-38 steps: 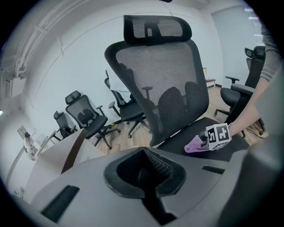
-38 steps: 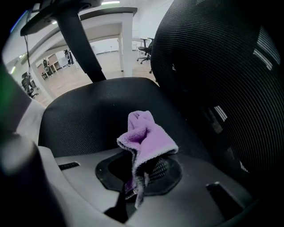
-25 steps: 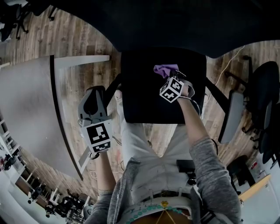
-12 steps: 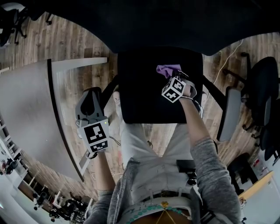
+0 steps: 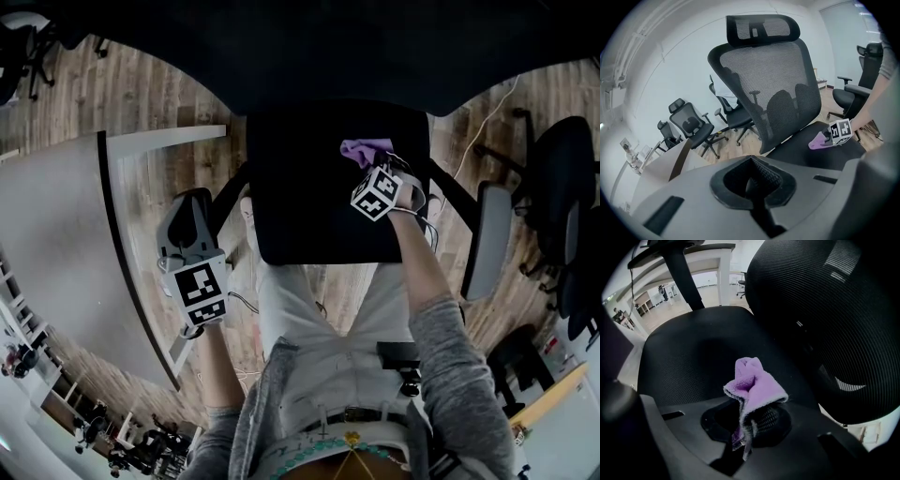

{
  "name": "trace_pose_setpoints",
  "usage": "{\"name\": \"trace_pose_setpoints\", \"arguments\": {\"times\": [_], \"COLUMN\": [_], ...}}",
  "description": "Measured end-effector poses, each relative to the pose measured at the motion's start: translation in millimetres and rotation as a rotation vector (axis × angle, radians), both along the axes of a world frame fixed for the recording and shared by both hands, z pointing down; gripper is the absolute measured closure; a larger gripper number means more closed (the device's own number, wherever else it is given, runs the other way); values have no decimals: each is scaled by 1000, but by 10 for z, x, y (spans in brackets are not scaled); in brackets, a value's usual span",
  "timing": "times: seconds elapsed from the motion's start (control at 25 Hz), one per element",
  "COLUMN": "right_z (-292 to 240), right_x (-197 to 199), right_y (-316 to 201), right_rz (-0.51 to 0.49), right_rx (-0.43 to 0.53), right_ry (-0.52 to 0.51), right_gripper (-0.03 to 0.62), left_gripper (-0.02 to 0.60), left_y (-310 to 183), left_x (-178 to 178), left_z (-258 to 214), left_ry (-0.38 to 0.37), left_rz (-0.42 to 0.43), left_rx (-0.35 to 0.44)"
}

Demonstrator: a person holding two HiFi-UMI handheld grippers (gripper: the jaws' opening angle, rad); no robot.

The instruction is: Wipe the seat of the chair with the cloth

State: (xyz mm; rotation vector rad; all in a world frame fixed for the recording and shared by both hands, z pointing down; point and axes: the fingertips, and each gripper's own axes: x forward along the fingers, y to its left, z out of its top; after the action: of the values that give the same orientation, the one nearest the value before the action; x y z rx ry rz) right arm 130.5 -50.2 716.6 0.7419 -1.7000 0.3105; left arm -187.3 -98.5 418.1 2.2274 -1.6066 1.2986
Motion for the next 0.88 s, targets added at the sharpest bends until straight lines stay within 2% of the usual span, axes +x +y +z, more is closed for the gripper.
{"name": "trace_pose_setpoints", "arguments": {"times": [0.6,0.88], "right_z": [-66,-129], "right_x": [417,640], "right_y": [131,230], "right_rz": [57,123], "right_rx": [13,7], "right_ry": [50,55], "right_gripper": [546,546], "left_gripper": [580,580], "left_y": [-5,0], "left_x": [-1,-4], "left_z": [4,-4], "left_ry": [-23,-20], "left_rz": [2,0], "left_rx": [2,1]}}
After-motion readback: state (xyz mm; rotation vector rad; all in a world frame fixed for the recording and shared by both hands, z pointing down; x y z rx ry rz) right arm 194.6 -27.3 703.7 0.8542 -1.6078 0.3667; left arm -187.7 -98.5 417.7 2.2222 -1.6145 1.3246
